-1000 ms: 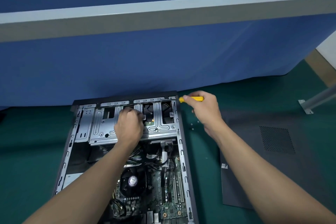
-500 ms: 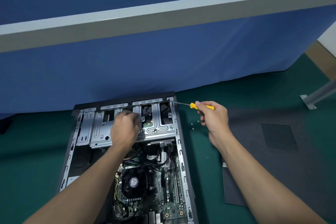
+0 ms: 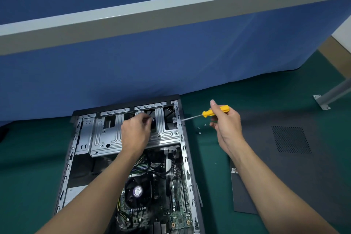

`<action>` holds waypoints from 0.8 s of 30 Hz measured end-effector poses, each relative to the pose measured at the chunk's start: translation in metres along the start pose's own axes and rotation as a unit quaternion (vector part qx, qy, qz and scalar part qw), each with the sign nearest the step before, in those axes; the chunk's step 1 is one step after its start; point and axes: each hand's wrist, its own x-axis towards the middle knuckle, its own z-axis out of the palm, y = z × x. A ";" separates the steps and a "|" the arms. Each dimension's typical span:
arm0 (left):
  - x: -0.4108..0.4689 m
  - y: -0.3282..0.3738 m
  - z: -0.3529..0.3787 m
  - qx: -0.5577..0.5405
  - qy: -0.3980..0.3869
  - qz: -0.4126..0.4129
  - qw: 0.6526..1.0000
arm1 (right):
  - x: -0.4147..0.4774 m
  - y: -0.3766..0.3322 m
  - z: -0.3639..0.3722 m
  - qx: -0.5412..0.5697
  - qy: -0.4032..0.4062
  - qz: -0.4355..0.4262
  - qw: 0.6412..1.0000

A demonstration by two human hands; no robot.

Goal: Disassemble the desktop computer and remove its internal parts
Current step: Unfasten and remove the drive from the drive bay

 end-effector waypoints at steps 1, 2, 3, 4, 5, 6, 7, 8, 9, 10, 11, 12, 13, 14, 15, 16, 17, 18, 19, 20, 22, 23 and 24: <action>-0.003 0.009 0.000 -0.036 0.003 0.003 0.999 | 0.002 -0.001 0.000 -0.004 -0.007 0.000 1.000; -0.006 0.019 0.000 -0.066 0.005 0.014 0.998 | 0.003 -0.002 0.000 -0.016 -0.021 0.001 1.000; -0.011 0.029 0.001 -0.091 0.007 0.029 0.995 | 0.002 -0.002 0.000 -0.040 -0.040 0.002 0.998; -0.016 0.039 0.003 -0.115 0.007 0.043 0.992 | 0.001 -0.001 -0.001 -0.085 -0.059 -0.003 0.995; -0.021 0.049 0.005 -0.137 0.004 0.056 0.989 | -0.001 0.001 -0.001 -0.154 -0.074 -0.019 0.985; -0.025 0.057 0.009 -0.153 -0.002 0.069 0.986 | -0.004 0.003 -0.002 -0.235 -0.086 -0.043 0.967; -0.029 0.064 0.013 -0.161 -0.009 0.079 0.984 | -0.006 0.005 -0.004 -0.307 -0.097 -0.067 0.945; -0.033 0.071 0.018 -0.162 -0.016 0.086 0.983 | -0.007 0.007 -0.005 -0.353 -0.108 -0.086 0.925; -0.036 0.077 0.022 -0.158 -0.022 0.092 0.983 | -0.009 0.008 -0.006 -0.374 -0.123 -0.097 0.914; -0.039 0.082 0.027 -0.153 -0.025 0.099 0.983 | -0.011 0.010 -0.008 -0.383 -0.136 -0.103 0.908; -0.042 0.086 0.031 -0.149 -0.027 0.107 0.983 | -0.012 0.012 -0.010 -0.389 -0.144 -0.107 0.904; -0.044 0.089 0.034 -0.143 -0.029 0.114 0.983 | -0.013 0.014 -0.012 -0.392 -0.142 -0.108 0.902; -0.046 0.091 0.037 -0.134 -0.033 0.121 0.983 | -0.013 0.016 -0.014 -0.392 -0.134 -0.109 0.904; -0.048 0.093 0.039 -0.122 -0.037 0.128 0.983 | -0.013 0.018 -0.017 -0.391 -0.123 -0.109 0.906; -0.049 0.094 0.041 -0.111 -0.043 0.139 0.983 | -0.012 0.019 -0.019 -0.391 -0.111 -0.108 0.907; -0.050 0.094 0.042 -0.103 -0.048 0.154 0.982 | -0.011 0.020 -0.022 -0.390 -0.102 -0.108 0.909; -0.051 0.094 0.044 -0.098 -0.053 0.167 0.980 | -0.010 0.021 -0.024 -0.389 -0.097 -0.110 0.910; -0.051 0.094 0.045 -0.094 -0.057 0.175 0.978 | -0.008 0.022 -0.027 -0.390 -0.097 -0.113 0.909; -0.051 0.095 0.046 -0.093 -0.064 0.174 0.978 | -0.006 0.024 -0.028 -0.398 -0.099 -0.117 0.904; -0.052 0.096 0.048 -0.094 -0.074 0.168 0.979 | -0.005 0.026 -0.030 -0.409 -0.104 -0.120 0.899; -0.051 0.097 0.051 -0.092 -0.096 0.156 0.979 | -0.001 0.029 -0.031 -0.422 -0.111 -0.126 0.891; -0.049 0.096 0.052 -0.084 -0.106 0.156 0.978 | 0.002 0.032 -0.032 -0.424 -0.111 -0.130 0.889; -0.047 0.095 0.052 -0.070 -0.111 0.163 0.978 | 0.006 0.035 -0.033 -0.429 -0.104 -0.134 0.887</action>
